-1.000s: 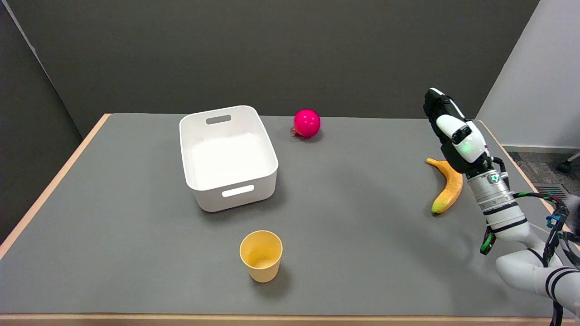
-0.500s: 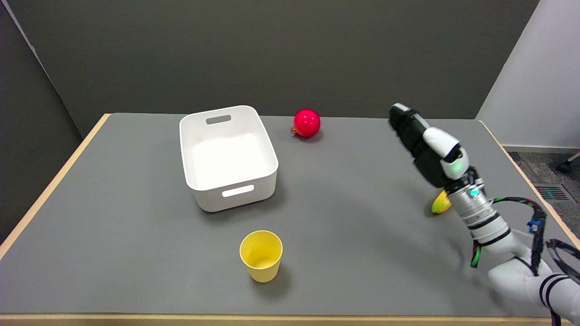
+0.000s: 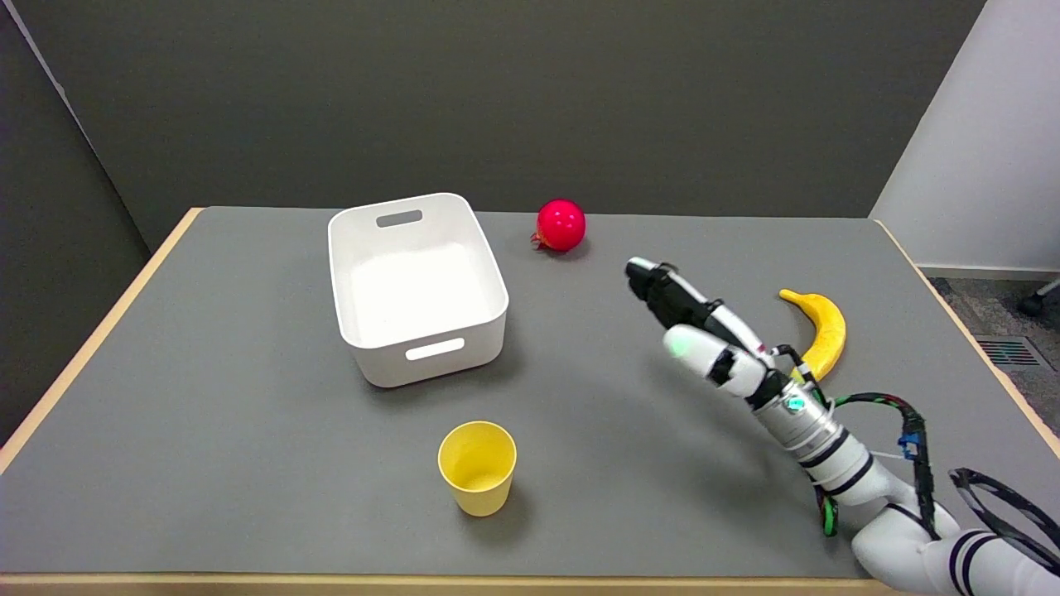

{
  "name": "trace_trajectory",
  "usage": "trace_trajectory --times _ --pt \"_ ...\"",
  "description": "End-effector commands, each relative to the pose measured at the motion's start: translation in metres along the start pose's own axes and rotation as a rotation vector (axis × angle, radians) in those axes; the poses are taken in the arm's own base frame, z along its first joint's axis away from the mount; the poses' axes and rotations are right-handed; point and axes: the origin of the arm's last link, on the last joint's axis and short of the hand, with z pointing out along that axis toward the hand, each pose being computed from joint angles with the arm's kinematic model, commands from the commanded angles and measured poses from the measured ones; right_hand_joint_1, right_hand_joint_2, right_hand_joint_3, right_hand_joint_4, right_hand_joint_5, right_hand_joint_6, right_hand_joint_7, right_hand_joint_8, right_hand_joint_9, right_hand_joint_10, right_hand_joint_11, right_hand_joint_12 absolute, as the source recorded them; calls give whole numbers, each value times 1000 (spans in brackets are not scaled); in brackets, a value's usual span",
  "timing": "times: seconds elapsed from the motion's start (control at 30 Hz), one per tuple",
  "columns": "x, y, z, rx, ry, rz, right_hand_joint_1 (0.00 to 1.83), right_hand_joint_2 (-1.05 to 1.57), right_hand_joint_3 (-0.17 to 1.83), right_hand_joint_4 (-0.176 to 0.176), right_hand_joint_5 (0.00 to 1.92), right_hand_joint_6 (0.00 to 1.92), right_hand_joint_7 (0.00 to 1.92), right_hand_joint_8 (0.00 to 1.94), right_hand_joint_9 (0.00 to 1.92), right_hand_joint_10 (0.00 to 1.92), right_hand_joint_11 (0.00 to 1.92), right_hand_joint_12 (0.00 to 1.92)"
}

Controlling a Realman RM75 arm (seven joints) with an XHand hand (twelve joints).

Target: Pick up the yellow cup.

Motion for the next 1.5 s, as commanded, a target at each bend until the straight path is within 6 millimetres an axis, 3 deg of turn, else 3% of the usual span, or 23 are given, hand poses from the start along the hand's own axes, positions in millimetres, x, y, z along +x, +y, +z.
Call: trace_trajectory --times 0.03,0.1,0.17,0.23,0.37,0.63,0.8,0.93,1.0,1.17,1.4,1.43,1.47,1.5 --pt "-46 -8 30 37 -66 -611 558 762 781 -176 170 417 72 285 -1 170 -1 39" --pt "-47 -18 32 100 -50 -695 572 749 811 -175 230 476 176 314 -1 427 -1 171" --pt "-48 -26 32 149 -36 -730 569 738 813 -167 238 483 195 322 -1 469 -1 239" --pt "-52 -32 31 197 -48 -758 576 712 825 -140 258 494 263 345 31 546 -1 430" --pt "-62 -39 32 257 -88 -805 614 693 836 -114 272 500 296 359 55 559 -1 519" --pt "-85 -58 33 402 -166 -892 690 681 855 -100 275 497 297 360 56 566 -1 536" --pt "-99 -66 22 527 -194 -972 755 680 882 -99 274 500 297 361 56 574 -1 568" --pt "-108 -73 6 637 -216 -1062 869 682 910 -68 285 507 292 346 55 554 -1 557" --pt "-108 -73 -2 655 -226 -1099 925 691 927 -35 301 553 285 333 53 533 -1 553" --pt "-108 -72 -17 634 -244 -1113 965 693 948 2 306 589 278 322 58 512 -1 568" --pt "-118 -68 -19 624 -291 -1121 983 695 955 14 300 583 264 312 52 497 -1 564" --pt "-126 -76 -20 655 -273 -1077 982 694 961 14 298 587 260 317 49 496 -1 558" --pt "-158 -122 -28 808 -163 -839 972 684 995 14 287 604 243 352 41 507 -1 542" --pt "-120 -62 -17 587 -317 -1133 962 675 1025 14 278 618 228 381 34 515 -1 528"
